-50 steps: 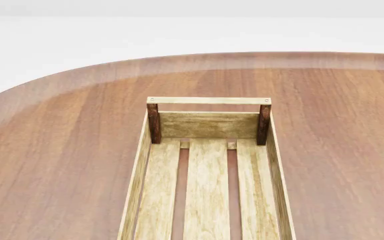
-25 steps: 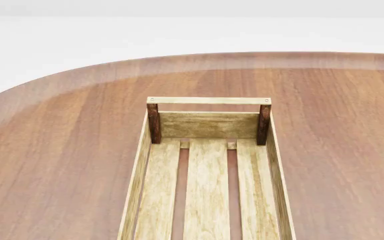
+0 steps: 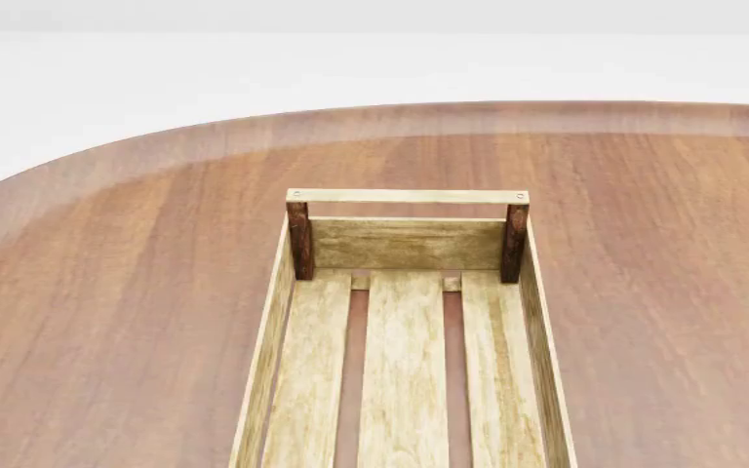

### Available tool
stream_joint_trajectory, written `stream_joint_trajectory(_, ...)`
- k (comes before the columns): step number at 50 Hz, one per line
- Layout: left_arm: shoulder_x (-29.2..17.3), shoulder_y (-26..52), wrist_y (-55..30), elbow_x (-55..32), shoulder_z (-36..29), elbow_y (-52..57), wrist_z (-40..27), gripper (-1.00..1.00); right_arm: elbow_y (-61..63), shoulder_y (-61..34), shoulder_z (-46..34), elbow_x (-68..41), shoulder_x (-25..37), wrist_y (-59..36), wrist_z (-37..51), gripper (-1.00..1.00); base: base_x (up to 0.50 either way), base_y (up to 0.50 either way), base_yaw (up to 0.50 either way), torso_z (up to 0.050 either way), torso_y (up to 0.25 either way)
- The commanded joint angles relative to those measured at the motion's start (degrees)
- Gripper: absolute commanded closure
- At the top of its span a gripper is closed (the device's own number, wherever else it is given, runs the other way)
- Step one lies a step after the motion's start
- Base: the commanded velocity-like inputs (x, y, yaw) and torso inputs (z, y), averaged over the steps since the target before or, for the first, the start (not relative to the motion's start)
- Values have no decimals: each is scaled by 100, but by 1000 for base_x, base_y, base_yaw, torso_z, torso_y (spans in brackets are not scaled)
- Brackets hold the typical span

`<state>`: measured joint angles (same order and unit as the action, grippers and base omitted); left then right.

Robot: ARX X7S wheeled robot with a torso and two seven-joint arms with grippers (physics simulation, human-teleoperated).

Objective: Pick up the cream cheese and put it in the tray.

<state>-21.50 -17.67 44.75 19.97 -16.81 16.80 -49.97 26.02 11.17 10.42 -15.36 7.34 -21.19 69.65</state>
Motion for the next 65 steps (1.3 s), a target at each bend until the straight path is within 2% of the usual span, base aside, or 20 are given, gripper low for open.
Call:
stream_joint_trajectory(1,-28,-38,5,6,15,48,-49,-100,-157,-64,133,-293,44,-89,-56,-100,0,0,0,0,0)
stream_joint_trajectory(65,-91,-11,-64,66,-45,66,-213,-100,-1032,-466,472,-900,306,-239,-157,-100,0,0,0,0,0)
